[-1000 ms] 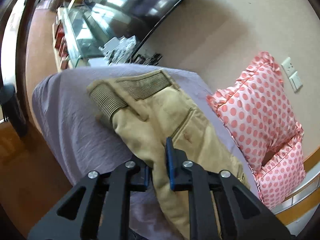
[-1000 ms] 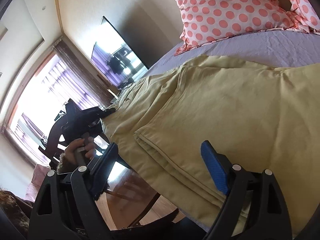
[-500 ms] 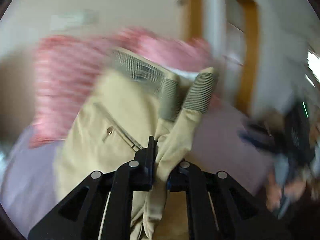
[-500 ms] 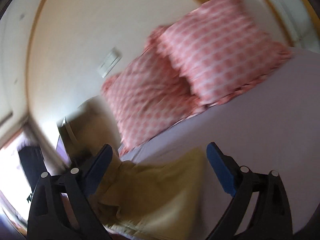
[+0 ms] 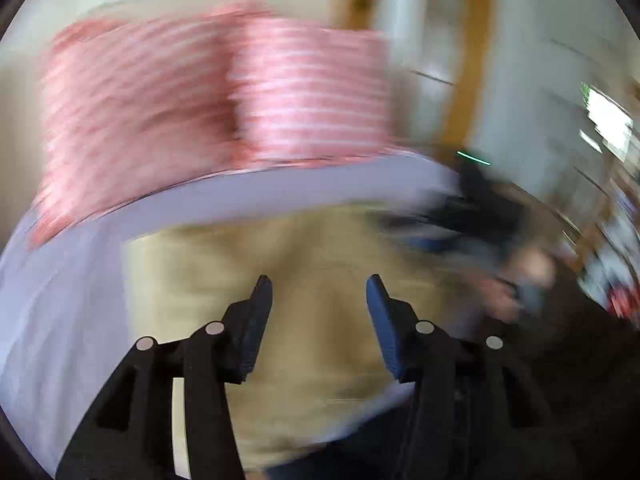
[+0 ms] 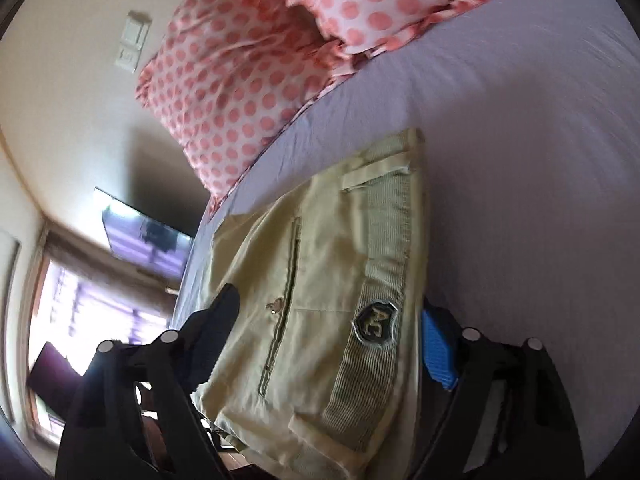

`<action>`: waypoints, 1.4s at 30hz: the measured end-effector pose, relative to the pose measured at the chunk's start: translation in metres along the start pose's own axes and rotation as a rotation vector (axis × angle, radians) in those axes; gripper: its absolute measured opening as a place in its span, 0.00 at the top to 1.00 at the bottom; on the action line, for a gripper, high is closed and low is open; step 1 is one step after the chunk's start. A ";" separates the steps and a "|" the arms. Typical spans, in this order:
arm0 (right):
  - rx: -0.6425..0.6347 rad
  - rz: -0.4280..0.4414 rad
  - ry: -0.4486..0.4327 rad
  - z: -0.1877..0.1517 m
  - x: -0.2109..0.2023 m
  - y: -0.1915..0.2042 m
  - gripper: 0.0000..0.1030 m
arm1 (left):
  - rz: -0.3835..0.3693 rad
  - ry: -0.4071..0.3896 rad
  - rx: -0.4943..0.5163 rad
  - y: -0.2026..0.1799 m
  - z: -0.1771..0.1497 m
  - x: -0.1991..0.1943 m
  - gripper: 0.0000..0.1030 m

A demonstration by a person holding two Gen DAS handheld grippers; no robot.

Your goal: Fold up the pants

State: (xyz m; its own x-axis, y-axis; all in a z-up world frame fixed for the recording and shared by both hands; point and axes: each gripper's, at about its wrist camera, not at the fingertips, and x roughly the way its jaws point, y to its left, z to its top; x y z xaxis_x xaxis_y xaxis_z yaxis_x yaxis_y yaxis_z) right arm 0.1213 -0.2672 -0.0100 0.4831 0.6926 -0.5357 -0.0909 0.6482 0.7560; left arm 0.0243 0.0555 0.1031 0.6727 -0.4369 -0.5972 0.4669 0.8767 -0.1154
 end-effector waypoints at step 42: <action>-0.216 -0.227 -0.226 0.088 0.003 0.064 0.28 | 0.196 0.095 -0.247 0.090 0.073 0.118 0.38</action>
State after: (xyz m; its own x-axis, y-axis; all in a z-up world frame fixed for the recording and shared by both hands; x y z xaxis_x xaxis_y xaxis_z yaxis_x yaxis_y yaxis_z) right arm 0.1933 -0.2512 0.0694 0.6896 0.4521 -0.5658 -0.1291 0.8455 0.5181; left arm 0.1875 0.0686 0.0805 0.6738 -0.2442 -0.6974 0.1724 0.9697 -0.1730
